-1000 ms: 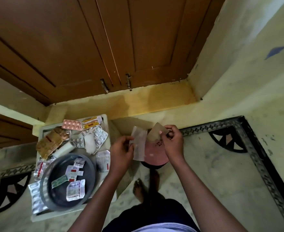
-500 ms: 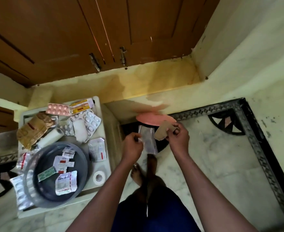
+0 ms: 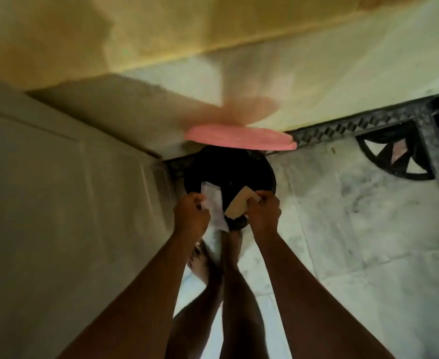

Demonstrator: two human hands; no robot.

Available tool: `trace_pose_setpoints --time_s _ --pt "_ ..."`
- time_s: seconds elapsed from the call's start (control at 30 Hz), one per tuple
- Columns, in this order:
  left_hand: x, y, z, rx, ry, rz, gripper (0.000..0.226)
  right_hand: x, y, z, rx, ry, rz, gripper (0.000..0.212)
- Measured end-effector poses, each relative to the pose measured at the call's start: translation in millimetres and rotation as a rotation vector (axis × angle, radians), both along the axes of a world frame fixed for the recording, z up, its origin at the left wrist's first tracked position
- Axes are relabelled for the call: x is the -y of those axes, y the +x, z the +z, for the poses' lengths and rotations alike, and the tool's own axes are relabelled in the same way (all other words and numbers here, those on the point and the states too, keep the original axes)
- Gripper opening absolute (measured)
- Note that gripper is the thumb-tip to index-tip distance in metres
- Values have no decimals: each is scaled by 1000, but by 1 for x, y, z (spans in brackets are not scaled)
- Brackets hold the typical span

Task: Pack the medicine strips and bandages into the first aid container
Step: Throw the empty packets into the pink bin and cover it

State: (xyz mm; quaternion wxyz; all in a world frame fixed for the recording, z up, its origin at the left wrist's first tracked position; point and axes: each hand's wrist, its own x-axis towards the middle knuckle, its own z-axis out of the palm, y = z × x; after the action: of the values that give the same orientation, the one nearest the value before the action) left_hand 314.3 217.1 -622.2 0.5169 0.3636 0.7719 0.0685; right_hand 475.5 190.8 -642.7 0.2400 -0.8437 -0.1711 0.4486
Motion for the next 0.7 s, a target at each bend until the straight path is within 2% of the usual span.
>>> trace_pose_setpoints --time_s 0.17,0.27,0.37,0.47,0.53,0.63,0.7 --pt "-18 15 -88 47 24 -5 30 -25 10 -94 -94 47 76 16" --pt "-24 12 -106 73 -28 4 39 -35 19 -120 -178 8 123 28" --pt "-24 10 -90 35 5 -23 34 -28 31 -133 -177 7 185 23" --pt "-24 12 -56 30 96 -27 20 -22 24 -68 -172 34 161 11" --pt "-25 13 -22 40 157 -9 23 -18 18 -20 -207 85 130 5" --pt "-20 14 40 57 178 99 13 -9 9 37 -304 129 84 12" --pt "-12 12 85 56 186 145 19 -2 4 80 -327 147 106 19"
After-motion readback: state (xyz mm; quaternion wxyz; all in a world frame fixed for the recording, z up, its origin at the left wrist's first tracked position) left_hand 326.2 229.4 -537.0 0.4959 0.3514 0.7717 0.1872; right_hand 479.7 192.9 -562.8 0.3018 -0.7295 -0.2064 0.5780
